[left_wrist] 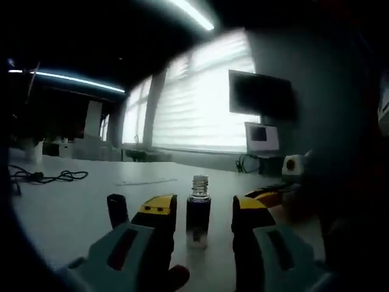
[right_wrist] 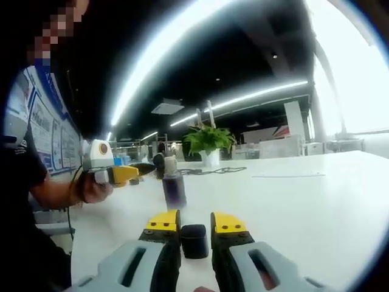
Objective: Pick up cosmetic bottle twist off cap place on table pick up cap screw tight cap place on table
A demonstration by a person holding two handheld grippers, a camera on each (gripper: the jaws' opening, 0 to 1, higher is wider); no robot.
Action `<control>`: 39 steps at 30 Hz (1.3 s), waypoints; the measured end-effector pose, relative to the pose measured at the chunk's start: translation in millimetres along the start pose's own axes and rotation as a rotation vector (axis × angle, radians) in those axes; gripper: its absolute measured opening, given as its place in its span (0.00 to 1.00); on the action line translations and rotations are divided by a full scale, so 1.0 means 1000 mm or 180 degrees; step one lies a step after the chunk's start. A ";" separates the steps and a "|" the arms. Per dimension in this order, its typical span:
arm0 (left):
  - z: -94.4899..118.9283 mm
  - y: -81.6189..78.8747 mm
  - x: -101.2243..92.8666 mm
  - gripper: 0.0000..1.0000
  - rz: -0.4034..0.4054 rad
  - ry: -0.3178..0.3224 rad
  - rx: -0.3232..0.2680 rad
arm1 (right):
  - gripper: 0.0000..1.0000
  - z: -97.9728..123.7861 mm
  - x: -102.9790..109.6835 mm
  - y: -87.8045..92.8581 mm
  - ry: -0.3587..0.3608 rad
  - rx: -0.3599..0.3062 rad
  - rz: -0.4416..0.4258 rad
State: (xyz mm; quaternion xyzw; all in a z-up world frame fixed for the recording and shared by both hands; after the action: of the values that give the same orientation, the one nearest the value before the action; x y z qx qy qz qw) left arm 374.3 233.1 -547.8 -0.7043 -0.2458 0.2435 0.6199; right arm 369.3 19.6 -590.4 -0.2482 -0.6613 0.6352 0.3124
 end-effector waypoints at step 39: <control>0.060 0.032 0.006 0.23 -0.0260 -0.0281 0.0441 | 0.16 0.057 0.027 -0.002 0.0322 0.0333 0.0471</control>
State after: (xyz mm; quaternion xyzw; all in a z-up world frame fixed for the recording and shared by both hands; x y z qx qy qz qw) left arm 341.4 279.1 -586.3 -0.6377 -0.2840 0.2652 0.6651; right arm 309.7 0.0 -585.7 -0.3115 -0.5905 0.6768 0.3102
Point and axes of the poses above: the point that each gripper's makers call its tool centre point, and the gripper's own axes: z roughly backward along the fingers, x roughly to its left, y roughly out of its underside, the point moved 5 cm from there along z, roughly backward along the fingers
